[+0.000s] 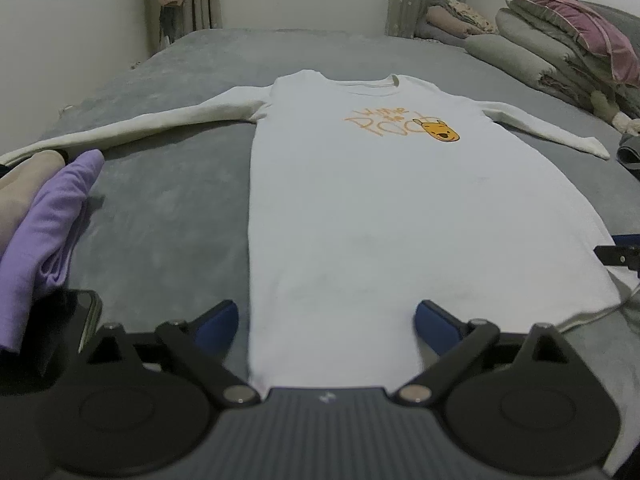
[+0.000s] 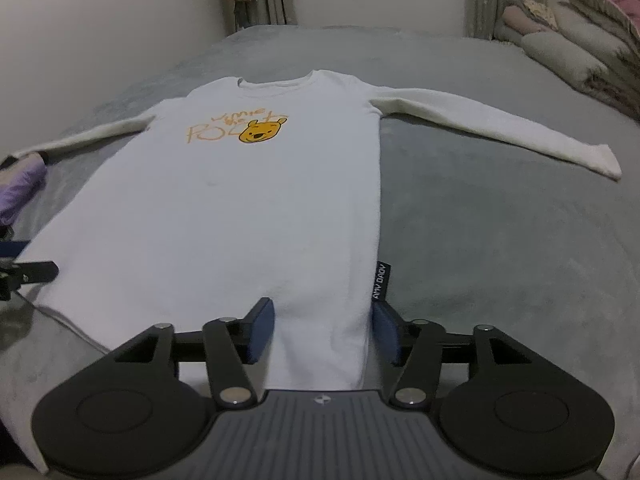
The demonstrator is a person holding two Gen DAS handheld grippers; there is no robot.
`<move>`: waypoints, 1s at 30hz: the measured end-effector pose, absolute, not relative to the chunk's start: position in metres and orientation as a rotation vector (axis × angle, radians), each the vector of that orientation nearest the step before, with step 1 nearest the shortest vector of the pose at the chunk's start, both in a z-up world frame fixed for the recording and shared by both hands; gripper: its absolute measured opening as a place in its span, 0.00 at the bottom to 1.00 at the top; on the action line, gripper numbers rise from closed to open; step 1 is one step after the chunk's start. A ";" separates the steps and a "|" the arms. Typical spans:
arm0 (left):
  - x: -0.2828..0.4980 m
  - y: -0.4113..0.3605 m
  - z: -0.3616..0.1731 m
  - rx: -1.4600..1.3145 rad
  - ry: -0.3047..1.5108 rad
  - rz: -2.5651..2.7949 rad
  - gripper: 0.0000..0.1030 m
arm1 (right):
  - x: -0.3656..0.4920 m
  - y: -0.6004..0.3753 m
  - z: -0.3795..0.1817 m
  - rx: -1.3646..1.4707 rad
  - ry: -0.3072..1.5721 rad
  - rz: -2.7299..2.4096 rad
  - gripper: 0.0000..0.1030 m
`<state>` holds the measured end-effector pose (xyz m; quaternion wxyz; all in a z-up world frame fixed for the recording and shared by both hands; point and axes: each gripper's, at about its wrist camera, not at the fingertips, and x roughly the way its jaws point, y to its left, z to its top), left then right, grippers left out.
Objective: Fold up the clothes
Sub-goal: 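Lower both grippers to the hem of the white shirt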
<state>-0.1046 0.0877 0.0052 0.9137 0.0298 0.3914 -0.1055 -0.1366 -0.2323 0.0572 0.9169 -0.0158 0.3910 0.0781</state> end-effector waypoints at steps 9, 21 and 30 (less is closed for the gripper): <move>-0.102 0.092 0.003 0.057 0.815 -0.228 1.00 | -0.136 -0.230 0.056 -0.025 0.806 0.131 0.59; -0.101 0.090 0.004 0.043 0.829 -0.210 1.00 | -0.145 -0.235 0.058 -0.039 0.841 0.171 0.60; -0.105 0.094 0.006 0.043 0.812 -0.204 0.89 | -0.158 -0.229 0.057 -0.064 0.813 0.145 0.50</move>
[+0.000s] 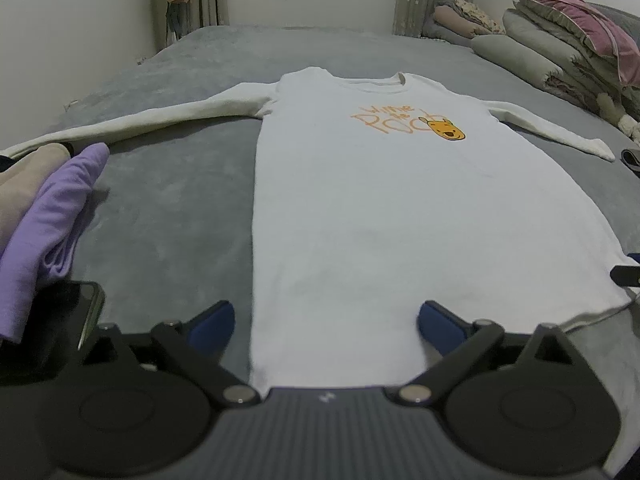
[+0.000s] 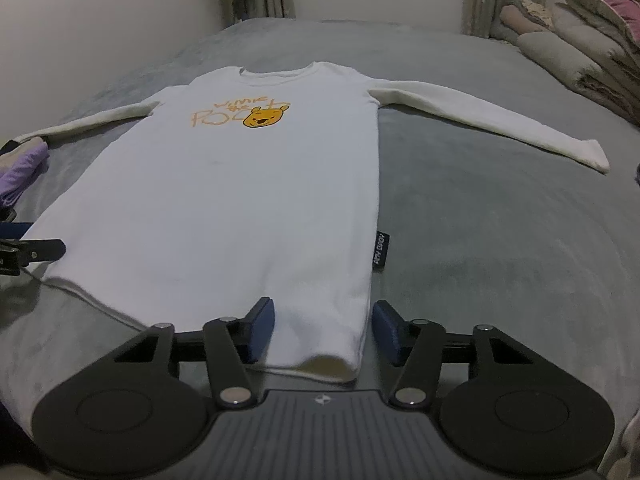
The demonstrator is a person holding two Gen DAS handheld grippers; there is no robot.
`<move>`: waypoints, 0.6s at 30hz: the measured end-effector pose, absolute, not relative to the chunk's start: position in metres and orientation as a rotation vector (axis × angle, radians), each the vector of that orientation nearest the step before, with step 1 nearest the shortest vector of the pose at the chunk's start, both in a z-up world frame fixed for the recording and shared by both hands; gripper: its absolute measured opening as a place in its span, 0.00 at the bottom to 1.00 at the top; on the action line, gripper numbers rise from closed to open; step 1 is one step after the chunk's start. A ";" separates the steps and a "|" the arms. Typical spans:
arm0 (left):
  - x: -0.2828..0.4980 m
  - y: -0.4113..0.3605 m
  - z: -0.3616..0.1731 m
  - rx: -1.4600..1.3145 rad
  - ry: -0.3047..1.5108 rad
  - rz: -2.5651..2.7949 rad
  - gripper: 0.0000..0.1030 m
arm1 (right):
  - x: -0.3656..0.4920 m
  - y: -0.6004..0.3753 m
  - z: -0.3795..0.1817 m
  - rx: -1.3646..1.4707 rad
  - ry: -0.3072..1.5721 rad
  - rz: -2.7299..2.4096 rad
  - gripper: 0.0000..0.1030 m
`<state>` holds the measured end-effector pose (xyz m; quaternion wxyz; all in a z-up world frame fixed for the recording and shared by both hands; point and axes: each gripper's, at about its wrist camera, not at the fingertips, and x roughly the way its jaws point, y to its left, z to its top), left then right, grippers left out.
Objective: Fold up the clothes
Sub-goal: 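Lower both grippers to the hem of the white shirt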
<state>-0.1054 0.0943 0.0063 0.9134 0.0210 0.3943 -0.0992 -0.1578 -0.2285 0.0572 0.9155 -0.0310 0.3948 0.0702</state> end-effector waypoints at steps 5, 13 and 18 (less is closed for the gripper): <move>-0.106 0.103 0.011 0.020 0.812 -0.202 0.74 | -0.165 -0.215 0.055 -0.112 0.782 0.107 0.40; -0.105 0.106 0.015 0.004 0.826 -0.196 0.61 | -0.166 -0.217 0.057 -0.123 0.780 0.125 0.33; -0.104 0.109 0.017 -0.010 0.835 -0.203 0.61 | -0.167 -0.217 0.057 -0.140 0.780 0.130 0.33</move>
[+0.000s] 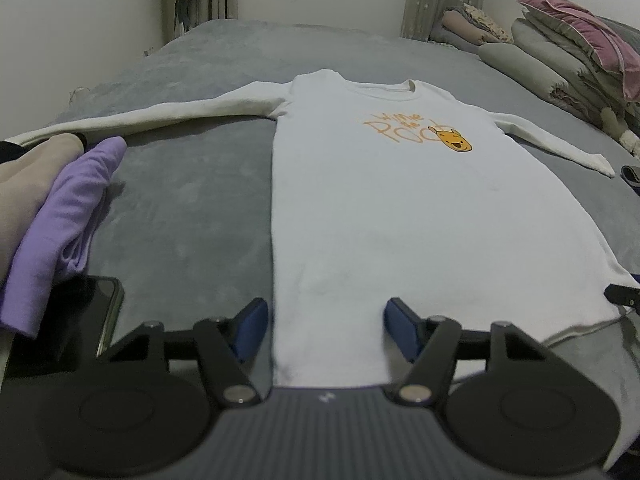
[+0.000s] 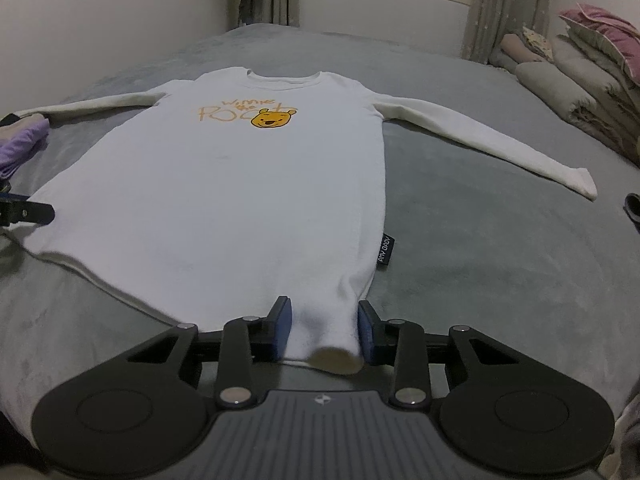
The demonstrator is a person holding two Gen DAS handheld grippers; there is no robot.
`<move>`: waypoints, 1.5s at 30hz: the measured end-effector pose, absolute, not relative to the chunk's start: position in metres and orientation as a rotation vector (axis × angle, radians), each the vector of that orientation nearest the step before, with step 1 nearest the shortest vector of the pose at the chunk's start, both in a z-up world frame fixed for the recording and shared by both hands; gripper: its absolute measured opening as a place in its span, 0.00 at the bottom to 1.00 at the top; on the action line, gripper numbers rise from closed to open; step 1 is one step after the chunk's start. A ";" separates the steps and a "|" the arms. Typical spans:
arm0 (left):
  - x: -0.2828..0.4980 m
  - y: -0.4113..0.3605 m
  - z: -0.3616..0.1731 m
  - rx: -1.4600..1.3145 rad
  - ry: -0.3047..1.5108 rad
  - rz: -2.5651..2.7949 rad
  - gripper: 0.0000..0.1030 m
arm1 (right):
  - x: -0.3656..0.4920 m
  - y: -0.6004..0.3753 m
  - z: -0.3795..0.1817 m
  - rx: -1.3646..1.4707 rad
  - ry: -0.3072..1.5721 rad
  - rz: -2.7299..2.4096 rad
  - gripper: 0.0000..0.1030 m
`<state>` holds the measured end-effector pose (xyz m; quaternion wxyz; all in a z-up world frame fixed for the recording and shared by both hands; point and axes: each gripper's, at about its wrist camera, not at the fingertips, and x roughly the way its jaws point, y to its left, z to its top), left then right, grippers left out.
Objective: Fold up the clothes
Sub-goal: 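Lower both grippers to the hem of the white shirt, then grasp the shirt hem with both grippers and pull it straight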
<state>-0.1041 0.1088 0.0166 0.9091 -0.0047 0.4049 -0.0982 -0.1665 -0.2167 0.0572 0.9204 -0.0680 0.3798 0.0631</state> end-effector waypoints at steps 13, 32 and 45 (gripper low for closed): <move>-0.108 0.108 0.018 -0.018 0.840 -0.205 0.61 | -0.171 -0.218 0.058 -0.163 0.778 0.139 0.33; -0.115 0.110 0.021 -0.019 0.830 -0.199 0.43 | -0.175 -0.212 0.058 -0.204 0.755 0.159 0.22; -0.117 0.110 0.022 -0.044 0.849 -0.198 0.54 | -0.169 -0.256 0.065 0.068 0.838 0.215 0.23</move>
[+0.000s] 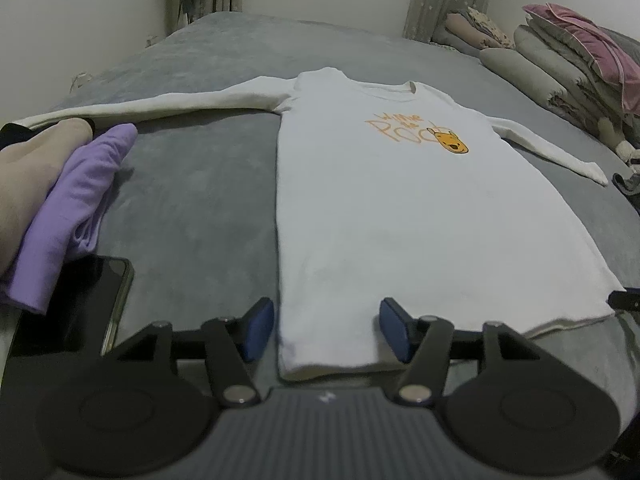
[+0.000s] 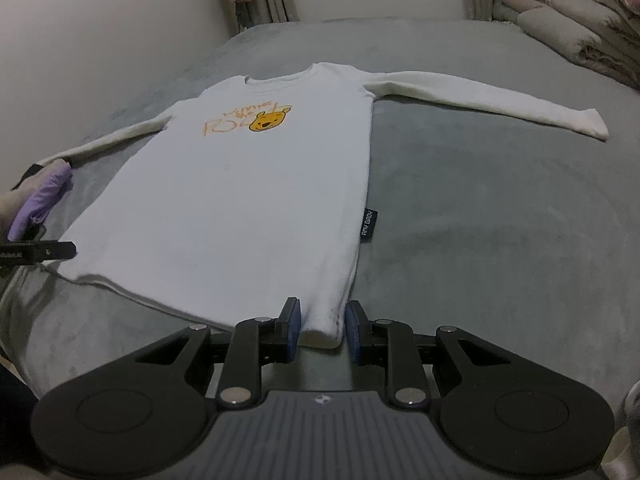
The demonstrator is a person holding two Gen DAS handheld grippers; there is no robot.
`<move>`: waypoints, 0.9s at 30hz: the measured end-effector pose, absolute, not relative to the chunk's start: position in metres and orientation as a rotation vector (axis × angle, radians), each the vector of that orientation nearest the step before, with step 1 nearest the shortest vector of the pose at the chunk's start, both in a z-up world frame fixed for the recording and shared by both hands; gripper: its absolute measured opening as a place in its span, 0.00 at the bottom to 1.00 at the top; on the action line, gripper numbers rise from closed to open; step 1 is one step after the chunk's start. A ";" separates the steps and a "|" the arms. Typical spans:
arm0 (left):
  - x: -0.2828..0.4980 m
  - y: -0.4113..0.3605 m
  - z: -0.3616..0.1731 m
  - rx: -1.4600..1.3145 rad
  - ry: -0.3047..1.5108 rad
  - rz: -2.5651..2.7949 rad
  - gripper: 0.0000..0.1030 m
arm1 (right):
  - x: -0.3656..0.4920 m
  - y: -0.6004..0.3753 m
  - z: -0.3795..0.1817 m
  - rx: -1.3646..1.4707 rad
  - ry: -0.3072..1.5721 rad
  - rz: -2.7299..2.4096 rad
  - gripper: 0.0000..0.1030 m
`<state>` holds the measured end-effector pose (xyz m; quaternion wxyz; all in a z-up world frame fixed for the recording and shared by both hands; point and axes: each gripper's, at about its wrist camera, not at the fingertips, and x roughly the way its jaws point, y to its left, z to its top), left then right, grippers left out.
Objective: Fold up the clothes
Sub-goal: 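Grasp the shirt hem with both grippers and pull it straight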
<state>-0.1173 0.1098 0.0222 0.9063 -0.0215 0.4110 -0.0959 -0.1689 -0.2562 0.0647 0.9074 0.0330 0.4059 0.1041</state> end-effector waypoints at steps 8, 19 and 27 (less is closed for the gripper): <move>-0.110 0.135 0.030 -0.203 0.890 -0.196 0.53 | -0.165 -0.273 0.066 0.198 0.859 0.227 0.23; -0.114 0.127 0.025 -0.143 0.881 -0.197 0.46 | -0.167 -0.267 0.063 0.171 0.854 0.222 0.23; -0.120 0.119 0.026 -0.069 0.863 -0.199 0.16 | -0.170 -0.265 0.063 0.153 0.842 0.225 0.19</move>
